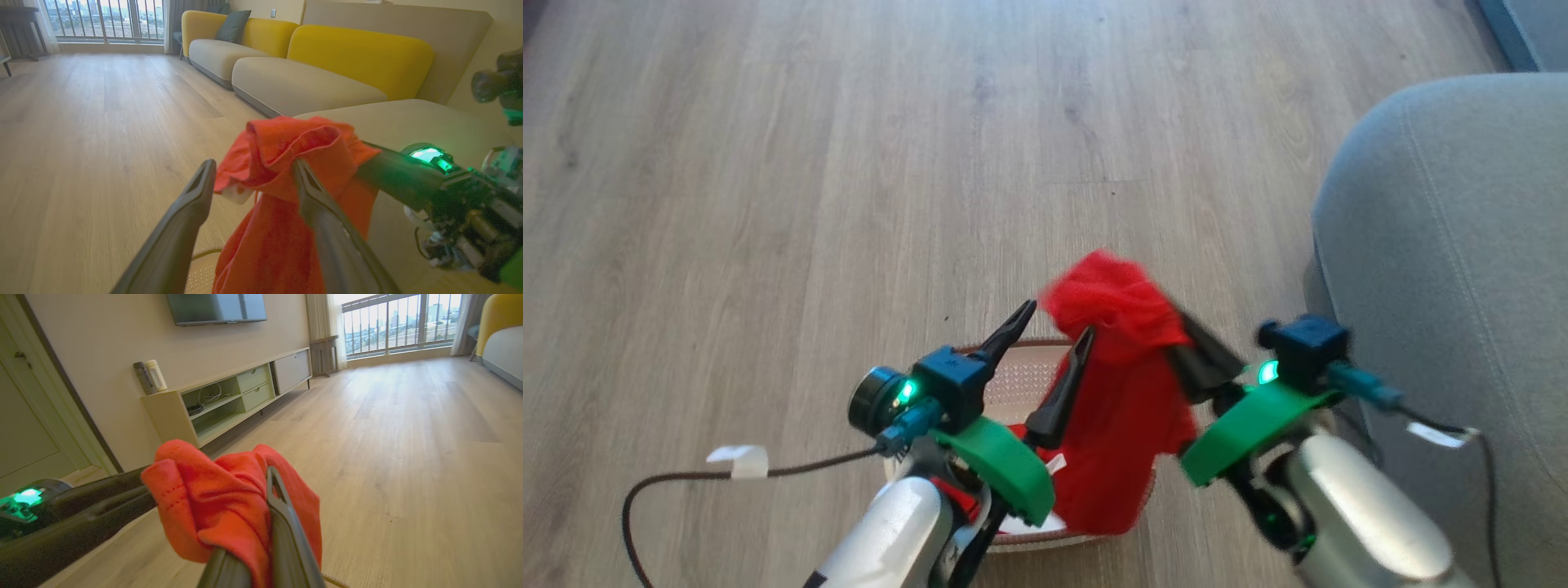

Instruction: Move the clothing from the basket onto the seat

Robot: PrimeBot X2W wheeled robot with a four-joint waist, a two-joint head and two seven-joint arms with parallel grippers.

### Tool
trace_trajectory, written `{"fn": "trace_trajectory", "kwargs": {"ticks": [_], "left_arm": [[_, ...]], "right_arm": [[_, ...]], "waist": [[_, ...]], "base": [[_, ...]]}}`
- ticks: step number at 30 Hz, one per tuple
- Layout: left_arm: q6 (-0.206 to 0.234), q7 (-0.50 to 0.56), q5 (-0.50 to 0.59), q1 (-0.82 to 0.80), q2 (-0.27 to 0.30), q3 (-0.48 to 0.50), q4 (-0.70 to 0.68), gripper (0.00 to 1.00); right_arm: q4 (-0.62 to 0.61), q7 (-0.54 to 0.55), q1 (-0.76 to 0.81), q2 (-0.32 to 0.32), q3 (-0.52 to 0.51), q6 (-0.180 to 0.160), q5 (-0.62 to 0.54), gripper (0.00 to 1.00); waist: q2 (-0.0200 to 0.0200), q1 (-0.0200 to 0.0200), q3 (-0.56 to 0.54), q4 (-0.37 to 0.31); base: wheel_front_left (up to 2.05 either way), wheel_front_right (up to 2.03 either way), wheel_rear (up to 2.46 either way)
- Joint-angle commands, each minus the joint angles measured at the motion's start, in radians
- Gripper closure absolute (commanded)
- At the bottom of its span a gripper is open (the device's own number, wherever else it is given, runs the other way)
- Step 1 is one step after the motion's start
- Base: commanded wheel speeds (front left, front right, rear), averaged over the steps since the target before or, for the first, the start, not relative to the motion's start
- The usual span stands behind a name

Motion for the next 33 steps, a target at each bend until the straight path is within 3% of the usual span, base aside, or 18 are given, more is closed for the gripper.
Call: {"fn": "trace_trajectory", "kwargs": {"ticks": [1,10,24,33], "left_arm": [[-0.010,-0.040,-0.008,-0.026,0.001,0.034,0.001,0.00],[-0.080,-0.120,0.003,-0.027,-0.021,0.006,0.144,0.00],[-0.087,-0.121,-0.004,0.006,-0.027,-0.039,0.056,0.00],[-0.080,-0.121,-0.013,0.001,-0.027,-0.056,0.055,0.00]], "right_arm": [[-0.044,-0.009,-0.001,-0.005,-0.021,0.007,0.001,1.00],[-0.084,-0.009,0.035,-0.047,-0.145,0.007,-0.026,1.00],[-0.118,-0.009,0.066,-0.067,-0.210,0.007,-0.039,1.00],[-0.127,-0.009,0.079,-0.066,-0.236,0.007,-0.044,1.00]], "waist": [[0.0000,0.0000,0.005,-0.012],[0.0000,0.0000,0.006,-0.098],[0.0000,0.0000,0.039,-0.326],[0.0000,0.0000,0.049,-0.394]], "base": [[0.00,0.00,0.00],[0.00,0.00,0.00],[0.00,0.00,0.00],[0.00,0.00,0.00]]}}
